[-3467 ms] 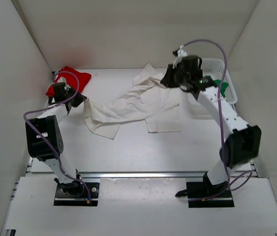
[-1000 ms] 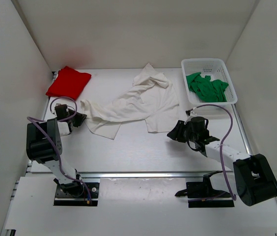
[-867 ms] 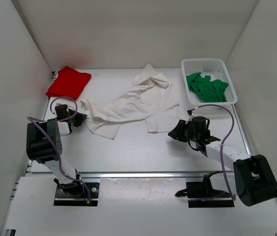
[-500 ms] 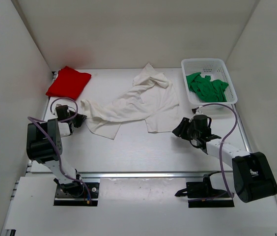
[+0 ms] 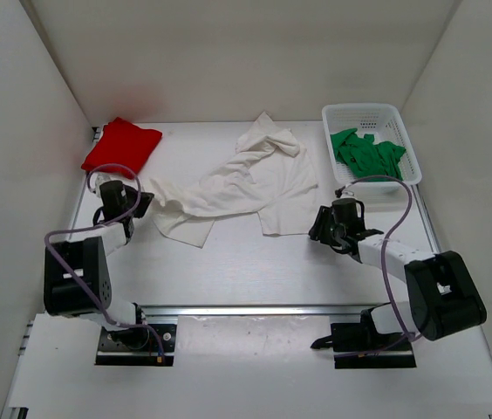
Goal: Fold and stack the t-shirts
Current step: Flatten out the tshirt, then fold the flattened tshirt in 1/3 of the way
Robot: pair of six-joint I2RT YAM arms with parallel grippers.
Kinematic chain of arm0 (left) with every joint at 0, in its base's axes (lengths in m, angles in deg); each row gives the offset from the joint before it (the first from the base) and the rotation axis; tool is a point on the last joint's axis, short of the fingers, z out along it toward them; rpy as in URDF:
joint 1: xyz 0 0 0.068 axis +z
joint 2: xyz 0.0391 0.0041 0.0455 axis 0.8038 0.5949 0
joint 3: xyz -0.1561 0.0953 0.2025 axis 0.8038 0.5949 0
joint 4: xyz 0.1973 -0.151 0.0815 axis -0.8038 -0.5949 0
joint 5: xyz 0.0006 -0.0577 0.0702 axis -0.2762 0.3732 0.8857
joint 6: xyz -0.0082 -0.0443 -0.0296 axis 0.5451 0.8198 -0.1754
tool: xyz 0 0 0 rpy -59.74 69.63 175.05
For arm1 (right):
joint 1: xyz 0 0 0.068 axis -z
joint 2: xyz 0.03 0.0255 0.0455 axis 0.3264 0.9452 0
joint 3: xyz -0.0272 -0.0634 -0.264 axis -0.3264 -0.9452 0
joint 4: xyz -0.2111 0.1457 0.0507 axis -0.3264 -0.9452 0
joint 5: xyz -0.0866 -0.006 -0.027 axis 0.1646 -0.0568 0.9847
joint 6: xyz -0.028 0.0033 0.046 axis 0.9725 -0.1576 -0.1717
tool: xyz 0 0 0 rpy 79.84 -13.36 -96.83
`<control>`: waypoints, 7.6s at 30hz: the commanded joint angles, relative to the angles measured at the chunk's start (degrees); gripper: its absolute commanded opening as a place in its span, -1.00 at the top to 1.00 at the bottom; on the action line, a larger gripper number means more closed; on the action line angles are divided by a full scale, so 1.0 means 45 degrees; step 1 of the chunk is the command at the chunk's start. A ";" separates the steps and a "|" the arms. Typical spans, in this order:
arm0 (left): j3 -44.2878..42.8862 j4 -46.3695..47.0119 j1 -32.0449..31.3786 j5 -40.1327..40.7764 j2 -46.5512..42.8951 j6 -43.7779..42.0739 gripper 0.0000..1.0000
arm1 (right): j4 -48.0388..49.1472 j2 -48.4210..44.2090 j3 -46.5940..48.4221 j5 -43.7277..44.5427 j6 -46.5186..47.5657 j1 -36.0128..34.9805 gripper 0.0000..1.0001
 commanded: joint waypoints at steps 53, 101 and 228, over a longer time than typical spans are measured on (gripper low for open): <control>-1.2268 -0.7821 0.0710 -0.3853 -0.5921 -0.2819 1.00 | -0.6311 0.1392 2.3698 0.9917 1.0220 -0.8119 1.00; -0.2694 -0.3215 0.0533 -0.0959 -0.5775 -0.3212 1.00 | -0.3513 -0.3342 0.6489 -0.0282 0.2496 -0.0146 1.00; 0.2867 -0.2181 0.3015 -0.1783 -0.5745 -0.1181 1.00 | -0.3476 -0.5852 0.0107 -0.2117 -0.0634 0.1063 1.00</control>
